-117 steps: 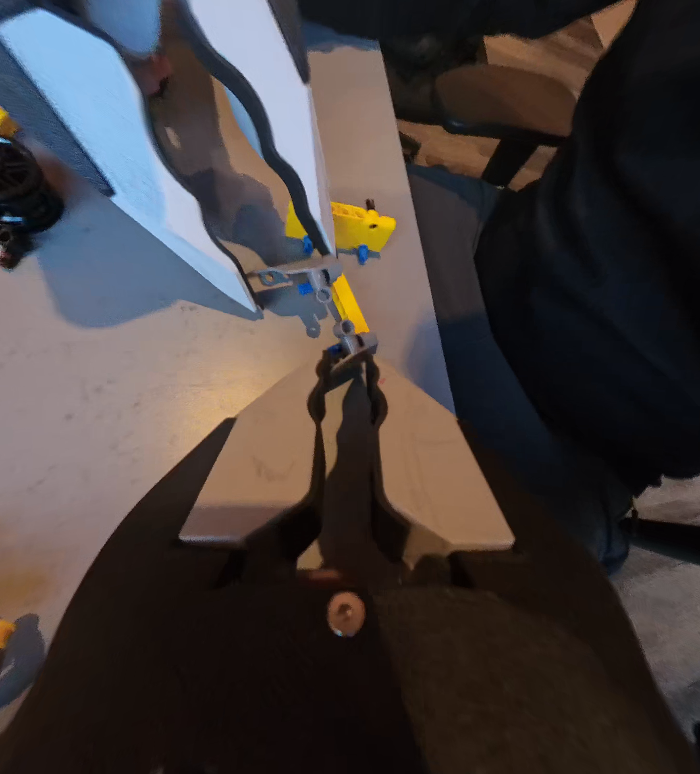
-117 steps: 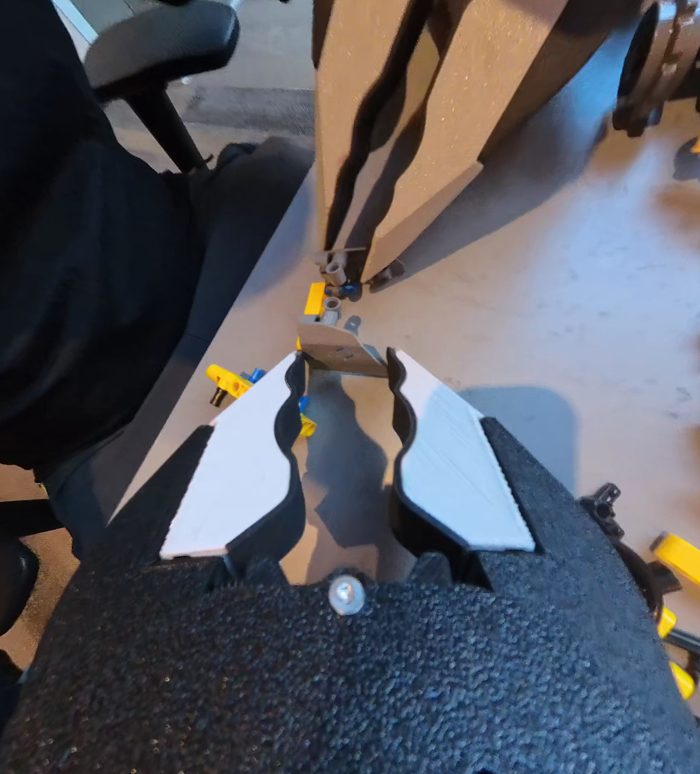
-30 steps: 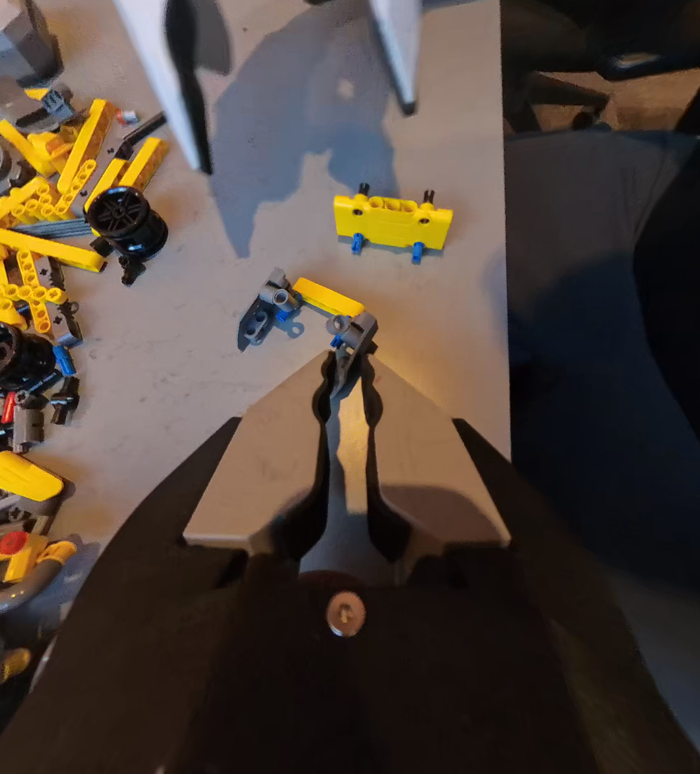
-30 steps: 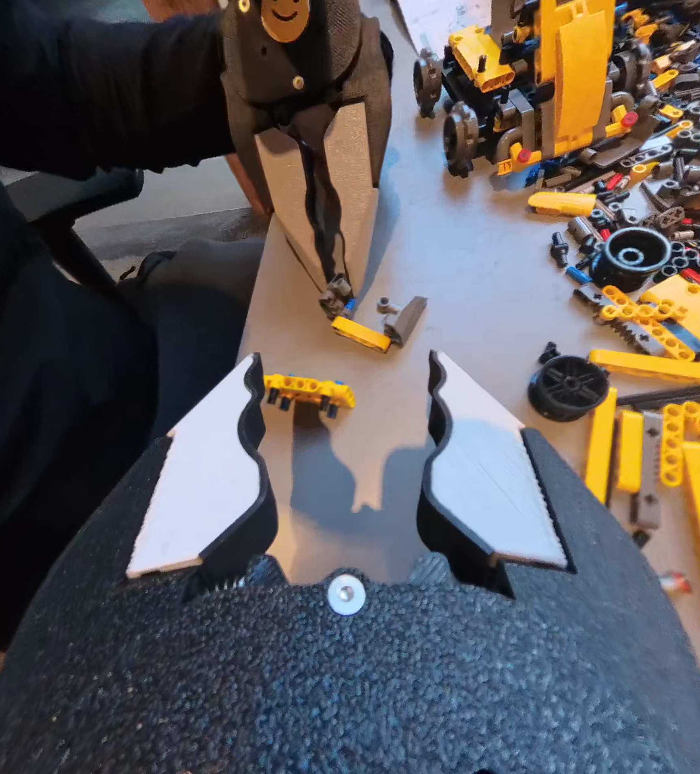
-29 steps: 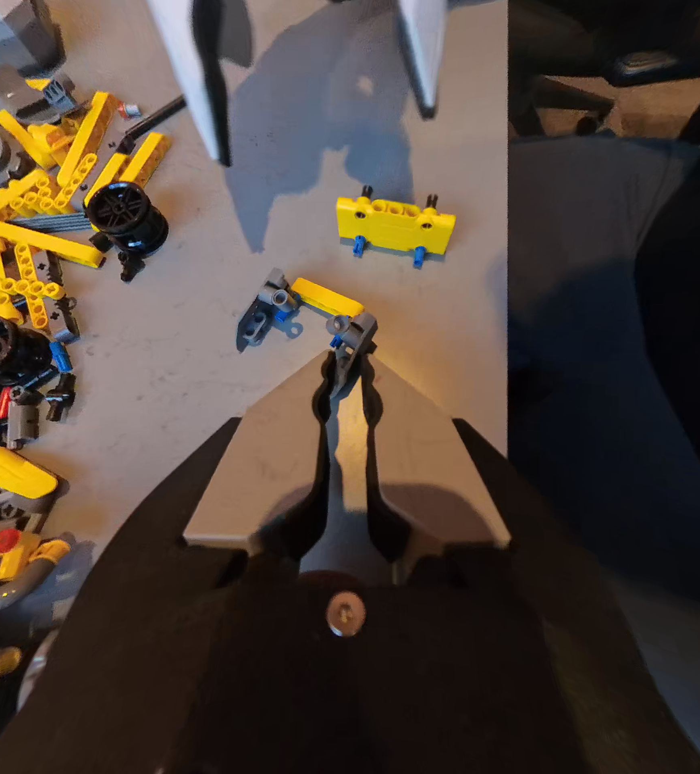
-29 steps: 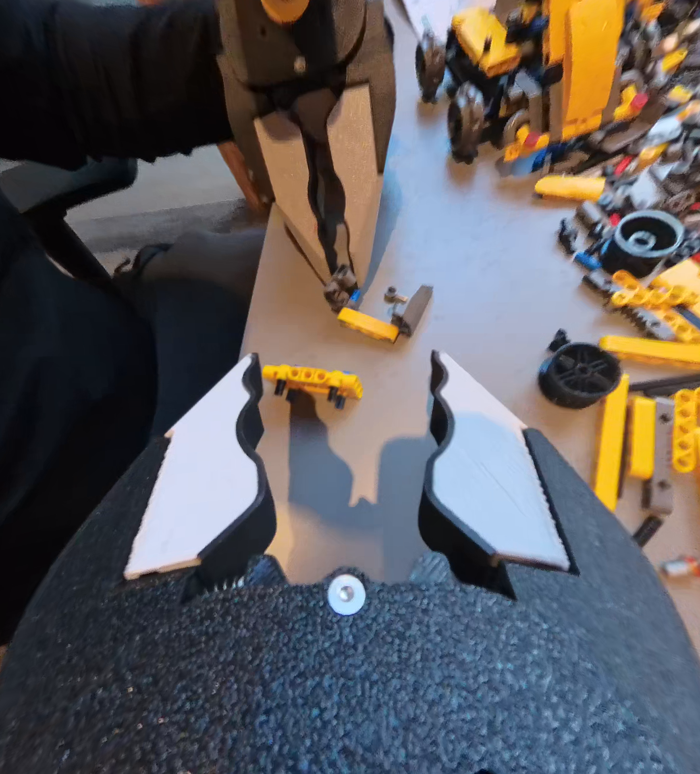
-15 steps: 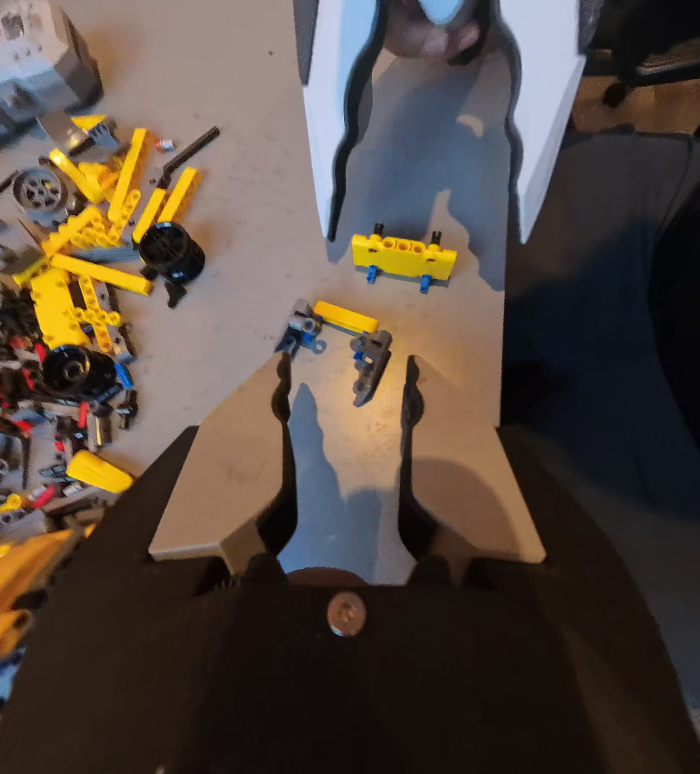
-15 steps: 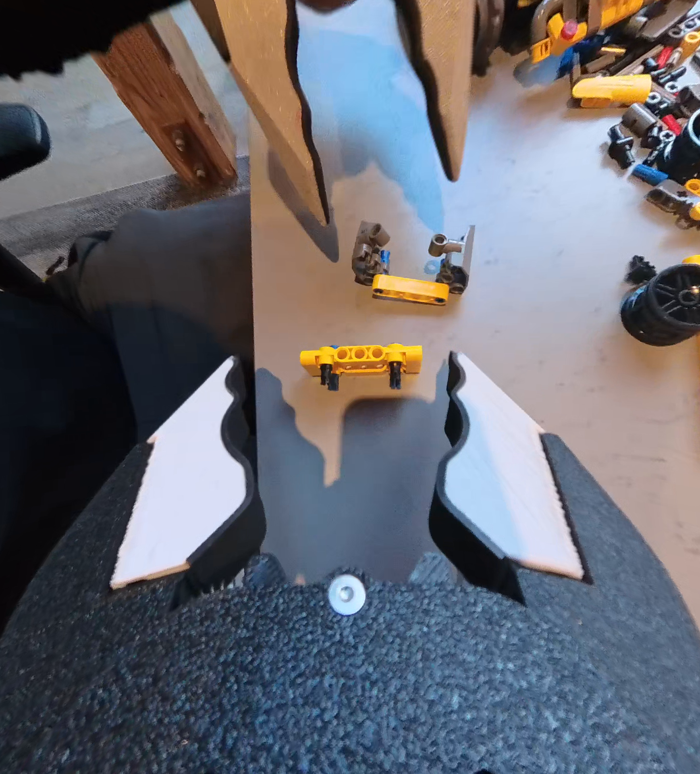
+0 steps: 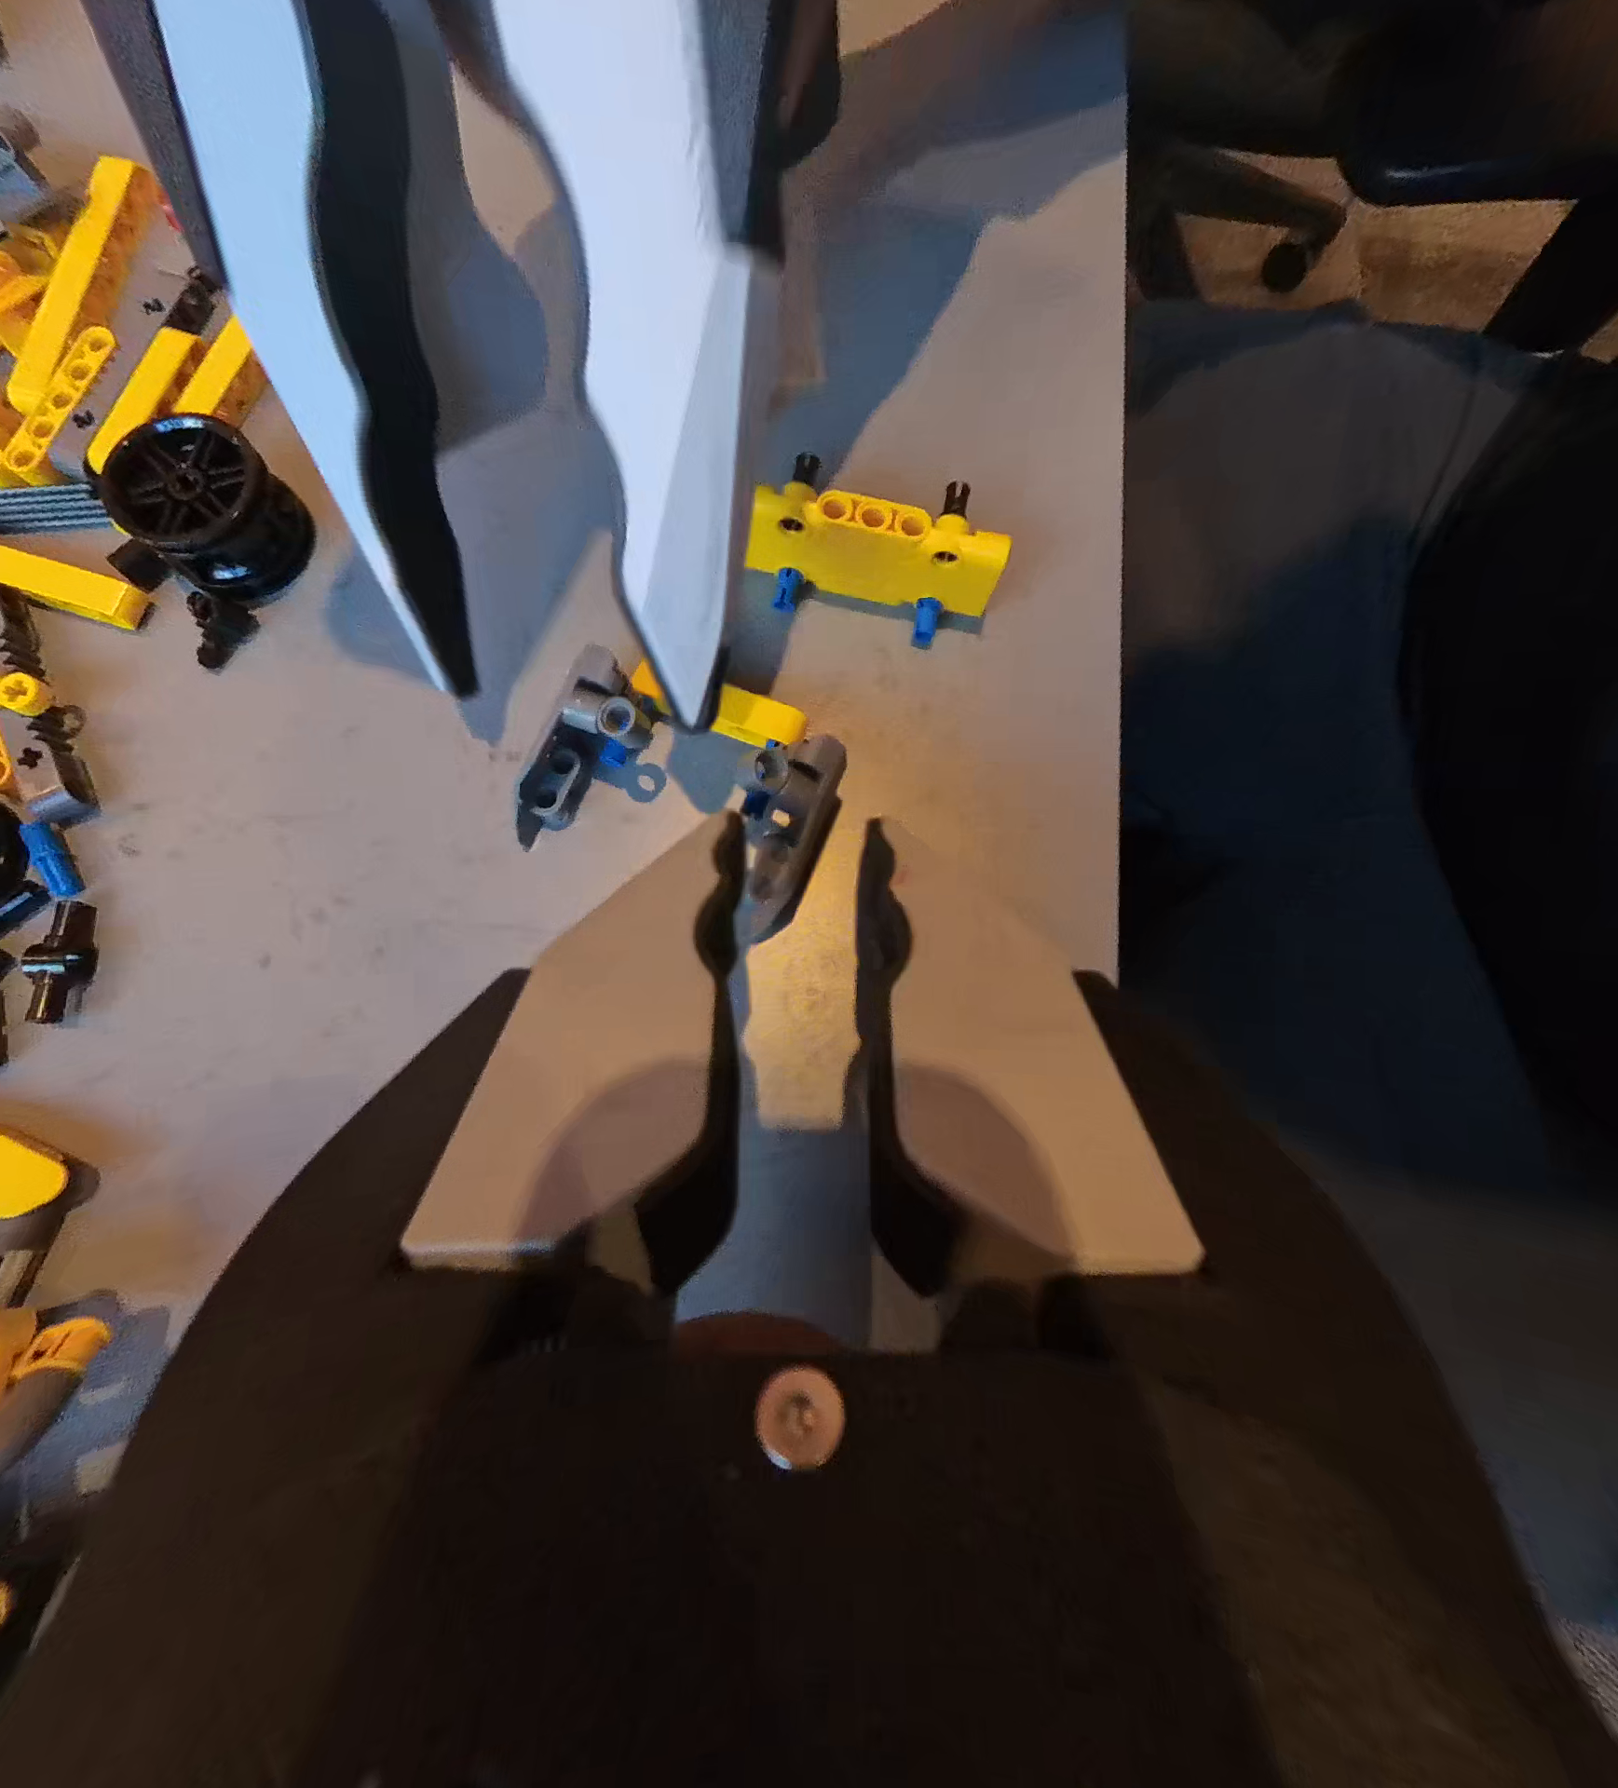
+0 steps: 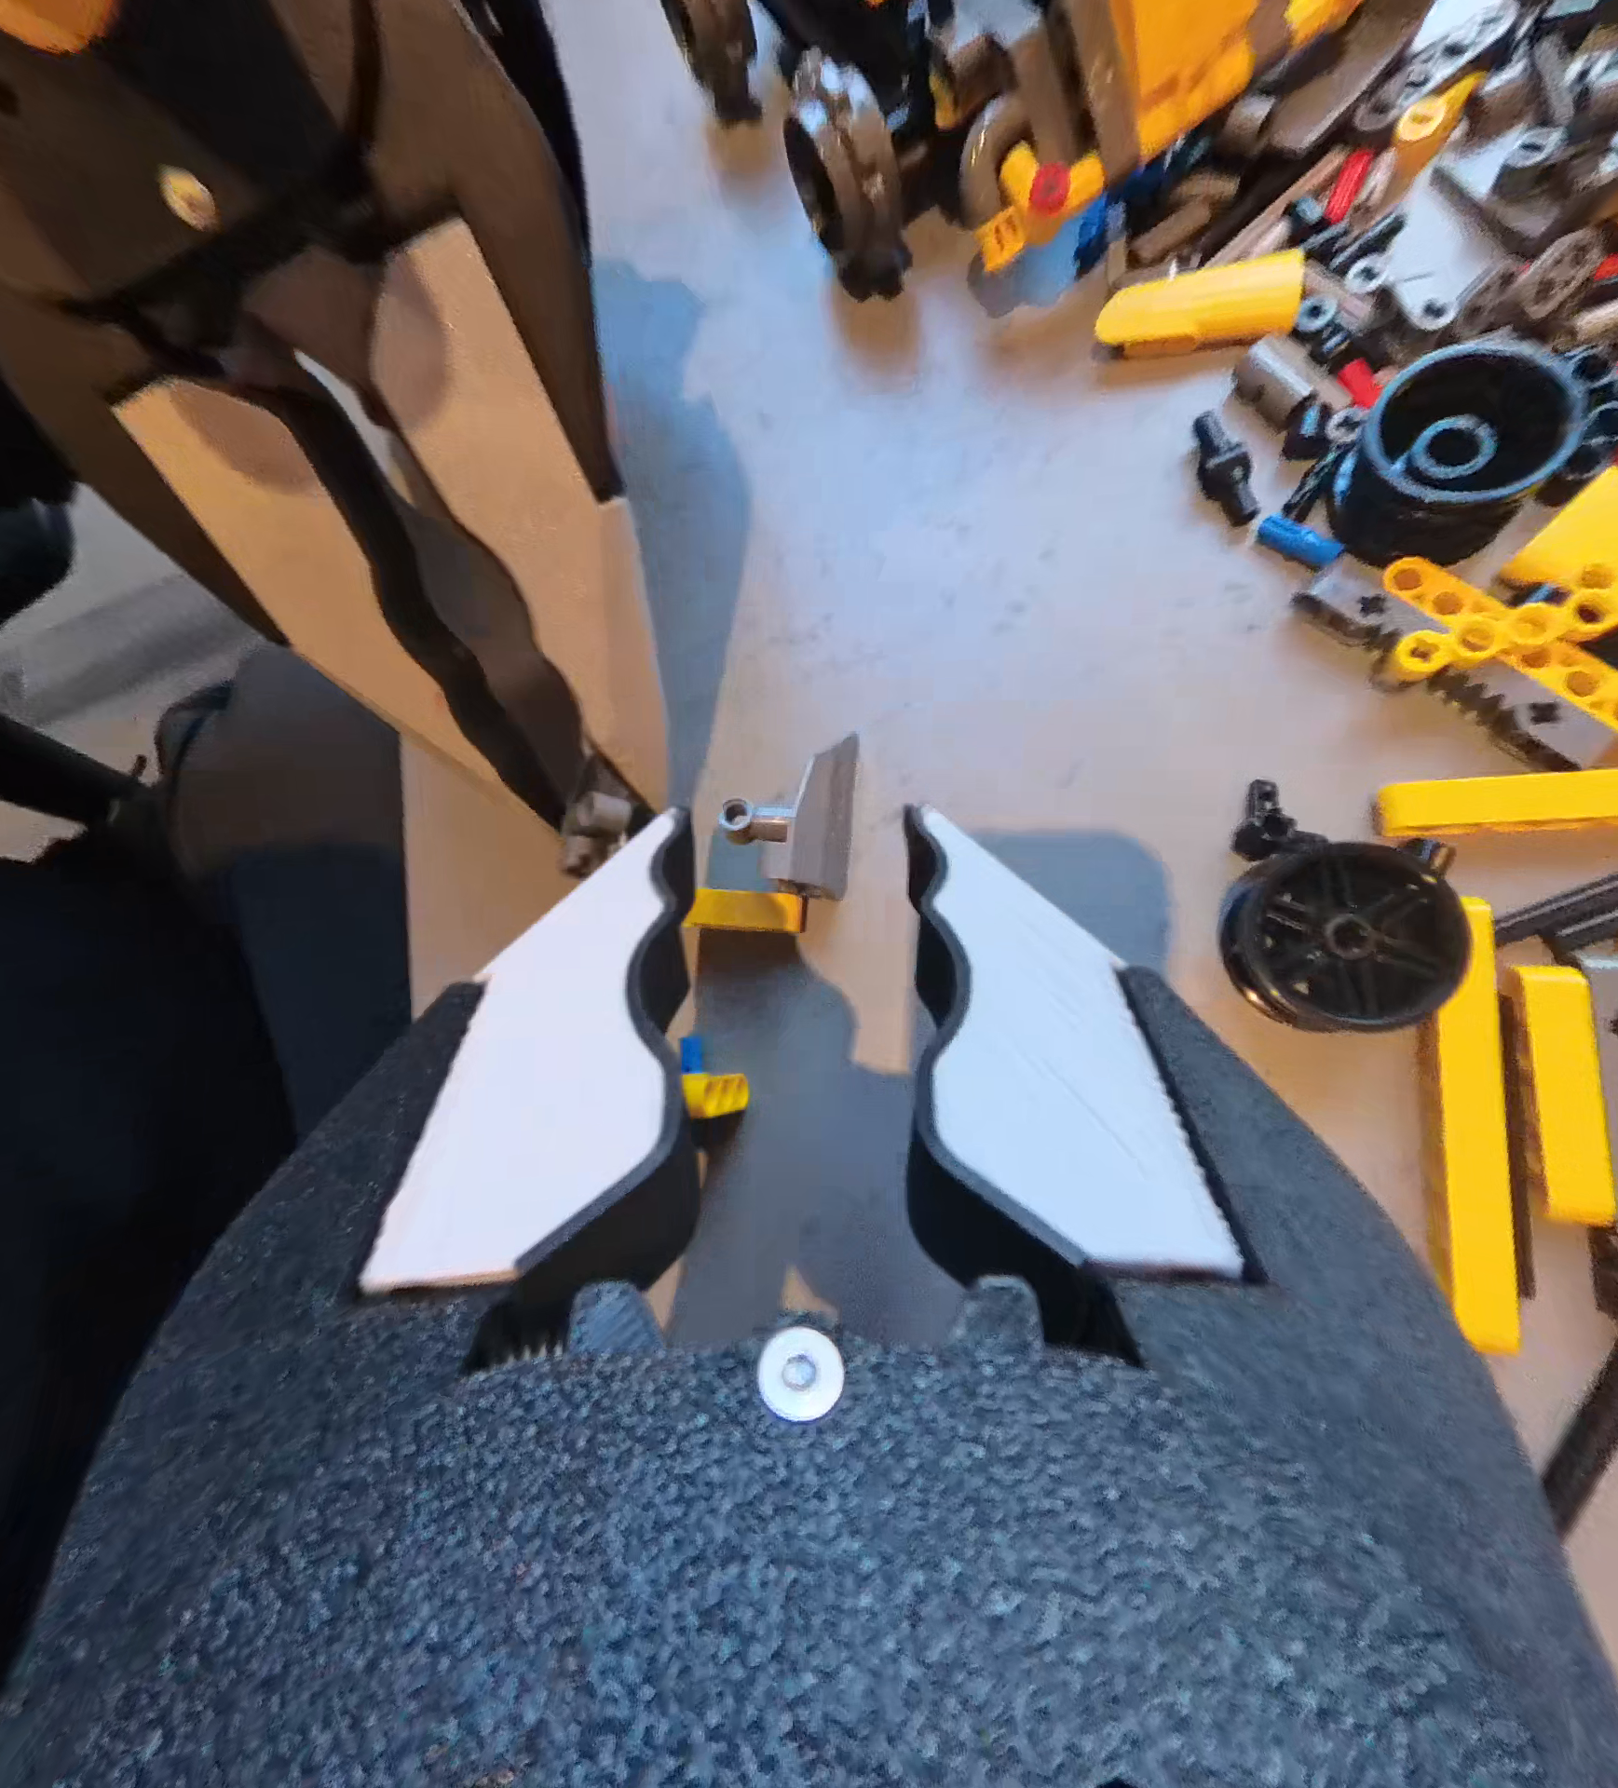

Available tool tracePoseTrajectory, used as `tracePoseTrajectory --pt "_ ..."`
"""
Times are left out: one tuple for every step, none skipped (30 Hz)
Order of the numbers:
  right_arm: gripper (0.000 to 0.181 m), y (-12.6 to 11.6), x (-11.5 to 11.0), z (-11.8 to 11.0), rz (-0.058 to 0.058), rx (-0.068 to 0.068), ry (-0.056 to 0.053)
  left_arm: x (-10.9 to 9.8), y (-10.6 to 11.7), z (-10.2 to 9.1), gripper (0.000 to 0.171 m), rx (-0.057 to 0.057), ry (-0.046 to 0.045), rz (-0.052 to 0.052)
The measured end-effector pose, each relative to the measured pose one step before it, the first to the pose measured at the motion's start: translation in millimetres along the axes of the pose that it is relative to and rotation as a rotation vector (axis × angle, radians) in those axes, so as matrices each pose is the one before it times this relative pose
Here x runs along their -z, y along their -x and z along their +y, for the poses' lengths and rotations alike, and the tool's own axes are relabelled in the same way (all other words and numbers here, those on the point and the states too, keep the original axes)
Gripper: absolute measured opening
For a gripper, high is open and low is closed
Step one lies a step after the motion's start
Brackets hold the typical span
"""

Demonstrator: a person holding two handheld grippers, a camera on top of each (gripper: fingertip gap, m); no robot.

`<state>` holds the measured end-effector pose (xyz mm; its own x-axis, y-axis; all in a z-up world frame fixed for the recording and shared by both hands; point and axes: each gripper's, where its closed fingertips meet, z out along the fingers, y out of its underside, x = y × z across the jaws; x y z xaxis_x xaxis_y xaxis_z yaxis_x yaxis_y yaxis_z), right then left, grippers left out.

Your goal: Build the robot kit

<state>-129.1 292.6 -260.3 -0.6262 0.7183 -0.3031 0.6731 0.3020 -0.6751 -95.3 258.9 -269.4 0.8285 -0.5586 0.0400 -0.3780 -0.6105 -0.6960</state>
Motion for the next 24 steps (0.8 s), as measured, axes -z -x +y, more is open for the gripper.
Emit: tracePoseTrajectory --pt "0.038 -1.72 -4.82 4.11 0.0023 0.0047 0.0296 -0.64 -0.27 -1.56 0.015 -0.0020 -0.01556 -0.0006" --pt "0.036 -0.17 -3.34 1.93 -0.0076 -0.0019 0.0140 -0.98 -1.21 -1.30 0.011 0.0012 -0.01258 0.0069" --pt "0.027 2.15 -1.70 -1.04 -0.0258 -0.0110 -0.0036 -0.83 1.01 -0.33 0.007 -0.0024 -0.00690 -0.0076" --pt "0.027 1.22 -0.81 -1.36 -0.0229 -0.0159 -0.0056 -0.13 1.11 -0.36 0.007 -0.0116 -0.00737 -0.0083" --pt "0.027 0.31 -0.30 -0.50 -0.0204 -0.0181 -0.0003 -0.02 -0.19 -0.08 0.006 -0.0112 -0.00301 0.0008" --pt "0.027 0.21 0.19 -0.18 -0.0272 -0.0255 0.0025 0.27 -0.29 0.09 0.006 -0.0134 -0.00053 0.0010" --pt "0.026 0.30 0.75 -0.63 -0.0356 -0.0395 0.0023 0.05 -0.38 0.27 0.005 -0.0173 0.00302 -0.0007" --pt "0.026 0.35 0.58 -0.46 -0.0424 -0.0509 0.0040 -0.11 -1.95 0.68 0.001 -0.0221 0.00752 0.0058" --pt "0.026 0.59 0.37 -0.26 -0.0436 -0.0494 0.0043 -0.12 -0.27 0.13 0.001 -0.0207 0.00488 -0.0062" --pt "0.026 0.69 0.10 0.02 -0.0379 -0.0361 0.0037 0.24 -0.50 0.32 0.001 -0.0160 0.00707 -0.0037" --pt "0.026 0.90 -0.17 0.25 -0.0267 -0.0180 0.0037 0.13 -0.82 0.13 0.001 -0.0052 0.00485 0.0026" --pt "0.026 0.50 -0.10 0.17 -0.0163 -0.0101 0.0021 -0.12 -0.83 -0.24 0.001 0.0012 0.00027 0.0062" --pt "0.026 0.15 -0.10 -0.13 -0.0095 -0.0095 0.0004 -0.26 -0.29 0.00 0.001 -0.0004 -0.00254 0.0038" --pt "0.026 0.05 -0.17 -0.33 -0.0025 0.0011 -0.0009 -0.05 0.05 -0.14 0.001 0.0025 -0.00376 0.0033" --pt "0.026 -0.09 -0.50 -0.44 0.0065 0.0172 -0.0026 -0.17 -0.06 -0.14 0.001 0.0081 -0.00244 0.0056" --pt "0.025 -0.40 -0.62 -0.32 0.0144 0.0236 -0.0037 -0.40 -0.13 -0.48 0.001 0.0115 -0.00397 0.0063" --pt "0.025 -0.71 -0.38 -0.21 0.0190 0.0280 -0.0035 -0.60 -0.09 -0.61 0.001 0.0144 -0.00475 0.0070" --pt "0.024 -0.88 -0.05 -0.53 0.0249 0.0420 -0.0057 -0.65 0.43 -0.68 0.001 0.0174 -0.00629 0.0055" --pt "0.024 -0.82 0.00 0.36 0.0315 0.0545 -0.0026 -0.41 0.20 -0.37 0.002 0.0224 -0.00588 0.0091" --pt "0.023 -1.44 0.19 1.19 0.0397 0.0553 0.0029 0.07 0.23 -0.12 0.001 0.0261 -0.00309 0.0108" --pt "0.022 -1.59 0.38 1.18 0.0407 0.0484 0.0046 0.50 0.98 0.32 0.001 0.0240 -0.00128 0.0053" --pt "0.020 -1.46 0.32 1.24 0.0376 0.0437 0.0076 0.50 0.76 0.36 0.001 0.0140 -0.00199 0.0015" --pt "0.017 -2.12 -0.03 1.21 0.0390 0.0386 0.0068 0.47 0.35 0.35 0.001 0.0119 -0.00199 0.0029" --pt "0.017 -0.56 -0.05 0.13 0.0215 0.0223 -0.0003 0.24 -0.45 0.28 0.001 0.0106 -0.00054 0.0063"
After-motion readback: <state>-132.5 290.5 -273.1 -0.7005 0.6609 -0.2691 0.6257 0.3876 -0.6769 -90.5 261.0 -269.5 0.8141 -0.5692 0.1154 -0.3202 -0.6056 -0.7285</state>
